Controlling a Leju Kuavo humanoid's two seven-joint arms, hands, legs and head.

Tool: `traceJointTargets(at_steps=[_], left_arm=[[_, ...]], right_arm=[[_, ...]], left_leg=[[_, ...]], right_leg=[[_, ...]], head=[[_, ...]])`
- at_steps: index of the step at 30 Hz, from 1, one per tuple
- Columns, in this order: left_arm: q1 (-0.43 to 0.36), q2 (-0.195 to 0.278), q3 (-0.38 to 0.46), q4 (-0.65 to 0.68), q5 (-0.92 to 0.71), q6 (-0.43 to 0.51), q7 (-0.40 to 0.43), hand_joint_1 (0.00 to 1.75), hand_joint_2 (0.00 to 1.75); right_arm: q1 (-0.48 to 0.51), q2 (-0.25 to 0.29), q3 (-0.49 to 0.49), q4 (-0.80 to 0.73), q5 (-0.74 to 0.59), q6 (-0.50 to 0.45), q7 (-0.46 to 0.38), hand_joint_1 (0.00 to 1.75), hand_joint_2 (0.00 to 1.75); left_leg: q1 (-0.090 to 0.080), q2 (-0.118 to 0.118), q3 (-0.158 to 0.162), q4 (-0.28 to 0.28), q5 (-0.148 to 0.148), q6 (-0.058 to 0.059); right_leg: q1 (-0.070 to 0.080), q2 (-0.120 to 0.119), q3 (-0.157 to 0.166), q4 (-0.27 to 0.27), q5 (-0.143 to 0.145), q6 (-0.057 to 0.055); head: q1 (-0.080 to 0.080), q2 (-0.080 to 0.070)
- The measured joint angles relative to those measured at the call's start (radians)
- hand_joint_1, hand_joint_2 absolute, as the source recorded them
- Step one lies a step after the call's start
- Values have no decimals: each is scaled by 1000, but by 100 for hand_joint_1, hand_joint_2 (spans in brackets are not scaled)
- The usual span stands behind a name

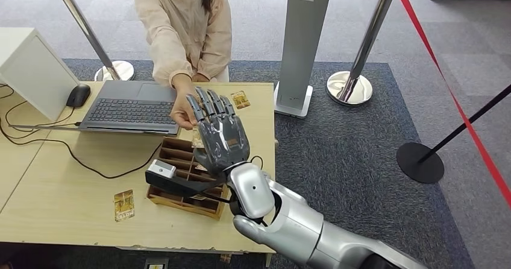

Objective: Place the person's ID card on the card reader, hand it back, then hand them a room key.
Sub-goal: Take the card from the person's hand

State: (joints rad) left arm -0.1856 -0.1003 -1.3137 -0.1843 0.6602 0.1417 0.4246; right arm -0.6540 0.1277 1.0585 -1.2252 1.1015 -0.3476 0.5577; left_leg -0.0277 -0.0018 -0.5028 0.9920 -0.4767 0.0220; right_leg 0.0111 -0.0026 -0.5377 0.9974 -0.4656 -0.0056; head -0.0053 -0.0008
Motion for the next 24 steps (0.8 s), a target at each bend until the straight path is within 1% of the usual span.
traceJointTargets(at_steps=[5, 6, 8, 9, 10, 12, 24], left_arm=[[-1, -2, 0, 1, 2, 2, 0, 0, 0], [-1, -2, 0, 1, 2, 2, 0, 0, 0], [-1, -2, 0, 1, 2, 2, -1, 0, 0], [-1, -2, 0, 1, 2, 2, -1, 0, 0], [-1, -2, 0, 1, 2, 1, -1, 0, 0], [-2, -2, 0, 1, 2, 1, -1, 0, 0], [-1, -2, 0, 1, 0, 1, -1, 0, 0]], right_arm=[[-8, 13, 0, 25, 0, -3, 0, 3, 175], [-9, 15, 0, 29, 0, -3, 0, 12, 175], [-10, 18, 0, 36, -1, -4, -1, 87, 175], [-10, 20, 0, 39, -2, -5, -2, 129, 175], [-10, 22, 0, 43, -3, -6, -3, 163, 175], [-10, 25, 0, 50, -7, -8, -3, 175, 175], [-9, 31, -1, 70, -9, -22, 1, 175, 175]], left_leg=[[0, 0, 0, 0, 0, 0], [0, 0, 0, 0, 0, 0], [0, 0, 0, 0, 0, 0], [0, 0, 0, 0, 0, 0], [0, 0, 0, 0, 0, 0], [0, 0, 0, 0, 0, 0], [0, 0, 0, 0, 0, 0]], right_leg=[[0, 0, 0, 0, 0, 0], [0, 0, 0, 0, 0, 0], [0, 0, 0, 0, 0, 0], [0, 0, 0, 0, 0, 0], [0, 0, 0, 0, 0, 0], [0, 0, 0, 0, 0, 0], [0, 0, 0, 0, 0, 0]], head=[[0, 0], [0, 0], [0, 0], [0, 0], [0, 0], [0, 0], [0, 0]])
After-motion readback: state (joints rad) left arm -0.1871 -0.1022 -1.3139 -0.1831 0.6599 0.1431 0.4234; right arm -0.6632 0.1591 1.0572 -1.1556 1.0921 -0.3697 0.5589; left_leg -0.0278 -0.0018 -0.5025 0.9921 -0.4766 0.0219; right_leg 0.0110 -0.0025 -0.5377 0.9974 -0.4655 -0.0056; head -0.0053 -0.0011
